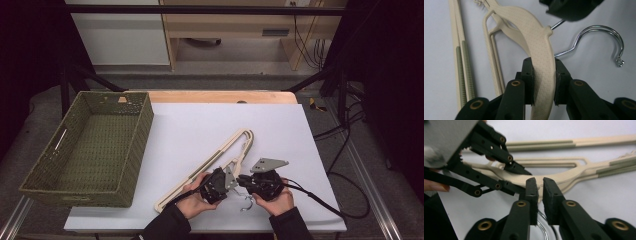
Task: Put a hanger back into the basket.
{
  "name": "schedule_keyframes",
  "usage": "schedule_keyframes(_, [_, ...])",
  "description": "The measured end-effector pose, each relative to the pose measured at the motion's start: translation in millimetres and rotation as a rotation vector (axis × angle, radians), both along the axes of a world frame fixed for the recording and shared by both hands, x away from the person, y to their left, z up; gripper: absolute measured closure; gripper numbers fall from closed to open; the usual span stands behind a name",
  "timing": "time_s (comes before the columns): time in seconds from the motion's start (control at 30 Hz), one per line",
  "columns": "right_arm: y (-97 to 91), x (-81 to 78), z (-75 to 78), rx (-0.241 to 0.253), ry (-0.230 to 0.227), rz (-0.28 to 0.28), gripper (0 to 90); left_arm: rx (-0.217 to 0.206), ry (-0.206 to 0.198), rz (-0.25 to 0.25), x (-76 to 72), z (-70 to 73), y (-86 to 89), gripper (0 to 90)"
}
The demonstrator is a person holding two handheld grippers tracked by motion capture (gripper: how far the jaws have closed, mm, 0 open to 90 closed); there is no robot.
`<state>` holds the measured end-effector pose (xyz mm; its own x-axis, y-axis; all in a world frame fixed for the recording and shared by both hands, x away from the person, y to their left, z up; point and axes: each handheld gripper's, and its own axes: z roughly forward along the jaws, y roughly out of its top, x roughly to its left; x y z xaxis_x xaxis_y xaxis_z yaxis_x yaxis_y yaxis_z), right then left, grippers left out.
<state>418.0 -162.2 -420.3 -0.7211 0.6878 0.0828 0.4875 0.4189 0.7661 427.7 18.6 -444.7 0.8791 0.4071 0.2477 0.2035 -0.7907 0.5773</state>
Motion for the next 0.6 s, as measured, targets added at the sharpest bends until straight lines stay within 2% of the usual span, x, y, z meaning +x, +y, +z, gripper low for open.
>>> schedule_keyframes(0.1, [-11.7, -2.6, 11.9, 0.054, -0.065, -0.028, 70.3, -0.013, -0.006, 0.001, -1.7, 3.9, 3.9, 75.4])
schedule_keyframes(0.2, [-28.6, -6.5, 22.5, 0.115, -0.130, -0.080, 64.4, -0.028, -0.014, 0.012, -3.0, 10.2, 10.0, 76.1])
schedule_keyframes(0.23, [-28.6, -6.5, 22.5, 0.115, -0.130, -0.080, 64.4, -0.028, -0.014, 0.012, -3.0, 10.2, 10.0, 76.4])
schedule_keyframes(0.27, [-40.7, -8.0, 27.1, 0.145, -0.160, -0.109, 60.7, -0.040, -0.015, 0.025, -3.5, 15.7, 15.0, 76.7])
schedule_keyframes(0.37, [-54.2, -8.8, 29.5, 0.161, -0.171, -0.152, 53.0, -0.062, -0.036, 0.054, -2.9, 23.6, 23.6, 77.9])
schedule_keyframes(0.47, [-61.7, -7.8, 27.8, 0.178, -0.180, -0.169, 44.0, -0.090, -0.044, 0.084, -0.5, 30.5, 32.6, 79.1])
schedule_keyframes(0.57, [-63.7, -5.4, 24.4, 0.192, -0.178, -0.184, 35.5, -0.106, -0.058, 0.115, 2.5, 36.2, 39.8, 80.4])
schedule_keyframes(0.6, [-63.8, -4.9, 23.7, 0.183, -0.177, -0.186, 33.3, -0.095, -0.064, 0.116, 3.9, 38.5, 42.6, 80.9])
